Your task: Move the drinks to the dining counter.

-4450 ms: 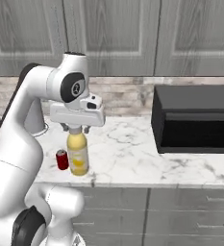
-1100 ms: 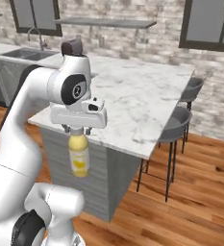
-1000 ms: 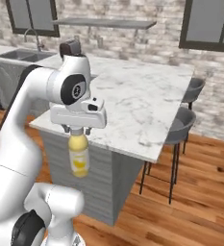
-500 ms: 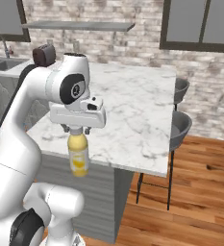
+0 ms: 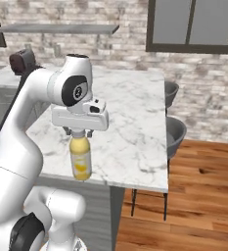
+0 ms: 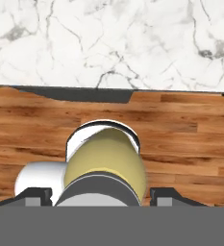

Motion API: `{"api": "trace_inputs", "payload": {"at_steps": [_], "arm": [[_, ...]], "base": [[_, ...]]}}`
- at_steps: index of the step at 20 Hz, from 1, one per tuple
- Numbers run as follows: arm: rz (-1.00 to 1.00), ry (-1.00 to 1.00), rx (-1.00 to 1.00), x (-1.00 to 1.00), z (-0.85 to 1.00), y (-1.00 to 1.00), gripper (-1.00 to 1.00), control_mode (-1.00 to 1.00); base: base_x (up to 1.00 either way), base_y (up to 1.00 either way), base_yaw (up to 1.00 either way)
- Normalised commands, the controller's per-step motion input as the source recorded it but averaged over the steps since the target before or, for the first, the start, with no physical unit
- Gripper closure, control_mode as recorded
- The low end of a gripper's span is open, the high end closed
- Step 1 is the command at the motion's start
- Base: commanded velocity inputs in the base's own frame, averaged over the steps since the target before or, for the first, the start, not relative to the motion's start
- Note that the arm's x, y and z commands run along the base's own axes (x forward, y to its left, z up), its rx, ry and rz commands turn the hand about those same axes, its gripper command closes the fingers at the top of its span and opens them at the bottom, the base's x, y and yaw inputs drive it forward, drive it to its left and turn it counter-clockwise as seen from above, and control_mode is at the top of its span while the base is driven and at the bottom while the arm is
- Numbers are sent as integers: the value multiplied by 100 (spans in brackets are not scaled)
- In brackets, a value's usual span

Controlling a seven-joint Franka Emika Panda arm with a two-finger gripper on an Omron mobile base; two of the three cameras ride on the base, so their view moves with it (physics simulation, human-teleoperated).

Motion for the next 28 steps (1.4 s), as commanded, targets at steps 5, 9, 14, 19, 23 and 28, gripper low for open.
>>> {"api": "trace_inputs", "payload": {"at_steps": [5,9,14,19,23,28], "arm": [[0,0,0,0,0,0,100,100],[0,0,0,0,0,0,100,100],[0,0,0,0,0,0,100,100],[0,0,0,0,0,0,100,100],[0,0,0,0,0,0,100,100],[0,0,0,26,0,9,100,-100]], "base": [[38,36,-16],[41,36,-12],[31,42,-3],[31,52,0],[40,42,0],[29,15,0]]}}
